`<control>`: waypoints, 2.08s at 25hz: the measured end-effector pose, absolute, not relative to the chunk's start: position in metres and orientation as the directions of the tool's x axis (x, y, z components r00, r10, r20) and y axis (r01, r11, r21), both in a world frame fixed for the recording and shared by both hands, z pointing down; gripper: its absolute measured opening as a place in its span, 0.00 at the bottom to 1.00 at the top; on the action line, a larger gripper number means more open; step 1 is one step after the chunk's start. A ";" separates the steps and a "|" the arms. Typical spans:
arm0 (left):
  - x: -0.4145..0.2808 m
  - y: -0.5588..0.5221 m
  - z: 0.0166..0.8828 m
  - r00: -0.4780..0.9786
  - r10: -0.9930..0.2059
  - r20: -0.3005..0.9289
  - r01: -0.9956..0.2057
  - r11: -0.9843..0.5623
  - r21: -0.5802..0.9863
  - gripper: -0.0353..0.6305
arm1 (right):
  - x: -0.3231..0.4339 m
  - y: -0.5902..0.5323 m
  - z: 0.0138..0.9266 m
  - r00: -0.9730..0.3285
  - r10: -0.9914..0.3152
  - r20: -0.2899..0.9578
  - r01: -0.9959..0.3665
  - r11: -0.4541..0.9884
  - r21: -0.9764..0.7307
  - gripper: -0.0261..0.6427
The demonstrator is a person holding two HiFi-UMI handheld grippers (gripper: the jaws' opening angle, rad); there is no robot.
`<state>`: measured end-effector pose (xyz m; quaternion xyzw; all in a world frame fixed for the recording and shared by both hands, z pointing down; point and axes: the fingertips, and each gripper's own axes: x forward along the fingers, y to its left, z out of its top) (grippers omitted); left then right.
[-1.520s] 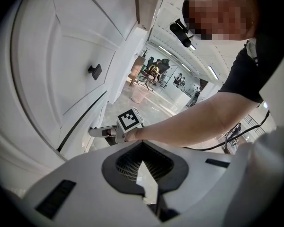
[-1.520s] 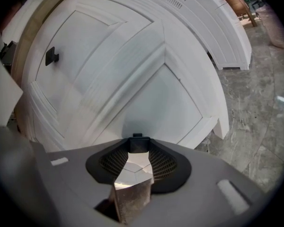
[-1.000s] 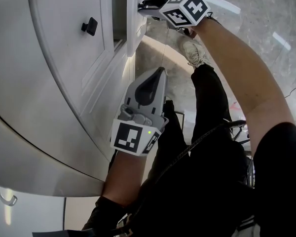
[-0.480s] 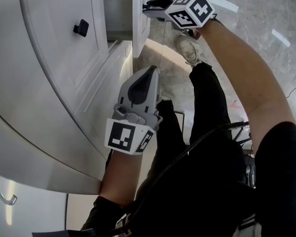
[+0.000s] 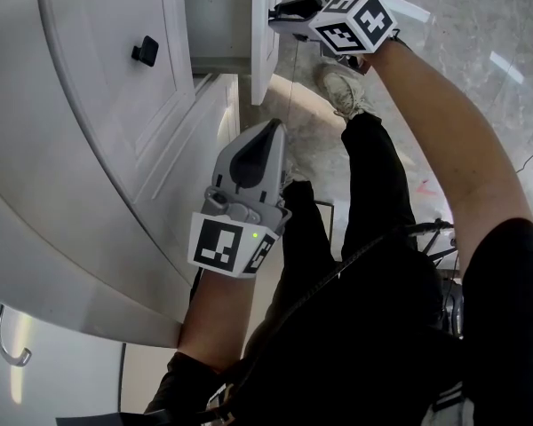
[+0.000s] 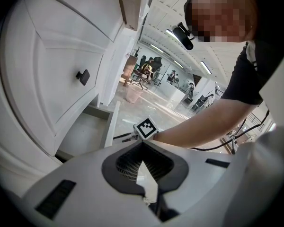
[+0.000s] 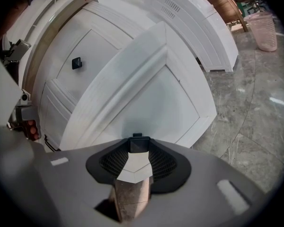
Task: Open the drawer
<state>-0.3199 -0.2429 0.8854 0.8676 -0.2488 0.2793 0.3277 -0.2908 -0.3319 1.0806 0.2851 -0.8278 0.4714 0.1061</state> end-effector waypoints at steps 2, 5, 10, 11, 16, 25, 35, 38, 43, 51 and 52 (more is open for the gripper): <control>-0.319 -0.243 0.885 0.721 -0.247 0.647 -0.613 -0.663 0.430 0.04 | -0.287 -0.329 1.081 -0.814 -0.371 0.447 -0.573 0.391 -0.720 0.23; -0.319 -0.244 0.884 0.722 -0.247 0.646 -0.612 -0.664 0.429 0.04 | -0.281 -0.323 1.081 -0.813 -0.370 0.450 -0.575 0.388 -0.720 0.23; -0.318 -0.242 0.884 0.723 -0.243 0.646 -0.607 -0.670 0.427 0.04 | -0.269 -0.312 1.080 -0.809 -0.377 0.451 -0.578 0.373 -0.725 0.23; -0.317 -0.241 0.884 0.724 -0.243 0.646 -0.606 -0.672 0.426 0.04 | -0.267 -0.310 1.080 -0.807 -0.380 0.452 -0.580 0.370 -0.726 0.23; -0.317 -0.241 0.885 0.725 -0.242 0.645 -0.603 -0.676 0.424 0.04 | -0.256 -0.302 1.081 -0.804 -0.381 0.457 -0.585 0.364 -0.725 0.23; -0.316 -0.243 0.883 0.728 -0.248 0.640 -0.602 -0.679 0.421 0.04 | -0.237 -0.284 1.081 -0.797 -0.385 0.465 -0.592 0.342 -0.730 0.23; -0.315 -0.243 0.881 0.734 -0.249 0.632 -0.593 -0.688 0.418 0.04 | -0.216 -0.267 1.081 -0.790 -0.394 0.471 -0.598 0.322 -0.734 0.23; -0.314 -0.242 0.880 0.733 -0.248 0.633 -0.593 -0.690 0.416 0.04 | -0.215 -0.263 1.082 -0.794 -0.389 0.468 -0.593 0.324 -0.737 0.23; -0.314 -0.242 0.879 0.736 -0.248 0.630 -0.588 -0.696 0.412 0.04 | -0.214 -0.264 1.081 -0.791 -0.406 0.457 -0.589 0.305 -0.748 0.23; -0.314 -0.243 0.878 0.739 -0.252 0.625 -0.587 -0.697 0.413 0.04 | -0.214 -0.261 1.081 -0.781 -0.442 0.442 -0.583 0.260 -0.770 0.23; -0.314 -0.243 0.878 0.739 -0.253 0.625 -0.587 -0.697 0.412 0.04 | -0.214 -0.261 1.081 -0.781 -0.441 0.441 -0.582 0.261 -0.770 0.23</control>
